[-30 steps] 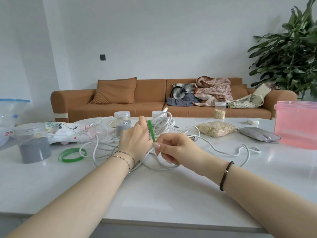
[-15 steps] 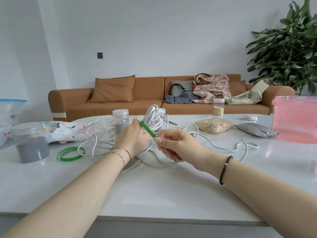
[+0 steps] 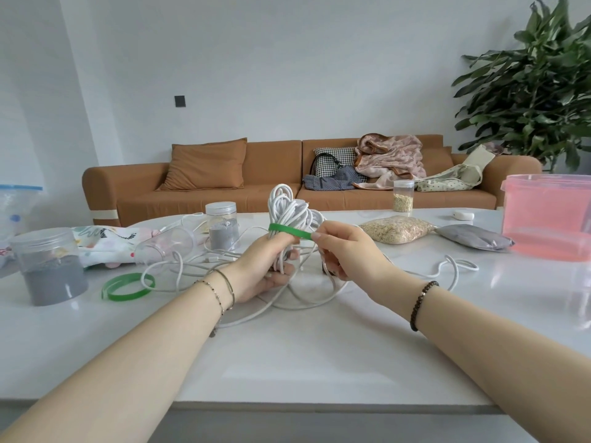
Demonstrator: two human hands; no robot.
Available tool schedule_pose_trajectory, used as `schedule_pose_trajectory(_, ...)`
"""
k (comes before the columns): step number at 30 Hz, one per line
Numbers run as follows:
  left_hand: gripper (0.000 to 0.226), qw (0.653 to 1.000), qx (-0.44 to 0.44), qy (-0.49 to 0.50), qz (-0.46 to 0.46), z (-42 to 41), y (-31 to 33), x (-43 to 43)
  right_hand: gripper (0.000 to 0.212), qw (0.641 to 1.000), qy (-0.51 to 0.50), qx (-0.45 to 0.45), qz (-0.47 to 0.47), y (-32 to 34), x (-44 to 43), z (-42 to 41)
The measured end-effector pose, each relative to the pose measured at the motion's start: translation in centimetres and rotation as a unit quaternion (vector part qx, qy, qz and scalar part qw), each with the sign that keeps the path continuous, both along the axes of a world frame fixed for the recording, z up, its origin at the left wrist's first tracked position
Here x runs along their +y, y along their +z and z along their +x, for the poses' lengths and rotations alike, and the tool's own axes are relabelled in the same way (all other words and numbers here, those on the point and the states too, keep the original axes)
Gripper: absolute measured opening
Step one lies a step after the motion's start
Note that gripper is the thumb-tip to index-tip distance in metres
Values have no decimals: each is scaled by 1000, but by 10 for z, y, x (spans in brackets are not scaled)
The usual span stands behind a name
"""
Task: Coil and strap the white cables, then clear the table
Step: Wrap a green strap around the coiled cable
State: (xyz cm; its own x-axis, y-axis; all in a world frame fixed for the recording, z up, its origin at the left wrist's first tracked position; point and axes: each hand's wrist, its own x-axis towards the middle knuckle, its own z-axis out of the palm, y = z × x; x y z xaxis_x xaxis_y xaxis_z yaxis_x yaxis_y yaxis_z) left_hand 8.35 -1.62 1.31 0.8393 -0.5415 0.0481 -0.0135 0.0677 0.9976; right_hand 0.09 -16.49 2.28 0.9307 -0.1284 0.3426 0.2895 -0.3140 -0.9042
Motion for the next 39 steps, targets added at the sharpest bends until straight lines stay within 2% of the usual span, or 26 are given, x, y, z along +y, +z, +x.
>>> schedule_pose_trajectory(6, 24, 991, 73, -91, -69, -8, 5, 1, 24, 998, -30, -49, -8, 2, -2, -3)
schedule_pose_trajectory(10, 42, 984, 94, -119, -95, -10, 6, 4, 24, 997, -41, -56, -15, 4, -1, -4)
schedule_pose_trajectory(20, 21, 978, 120, -118, -122, -13, 8, 3, 23, 997, -29, -49, -46, -2, -1, 0)
schedule_pose_trajectory(28, 21, 972, 138, -141, -128, -15, 9, 3, 23, 995, -57, -35, -72, -2, -4, 2)
schedule_pose_trajectory(35, 25, 986, 87, -103, -100, -20, 7, 0, 30, 987, -88, -68, -119, -2, 0, -1)
schedule_pose_trajectory(37, 27, 987, 80, -92, -108, -21, 7, -2, 27, 988, -95, -62, -108, -2, 0, -1)
schedule_pose_trajectory(39, 30, 986, 81, -82, -123, -19, 7, -3, 26, 995, -76, -42, -47, -2, 0, -2)
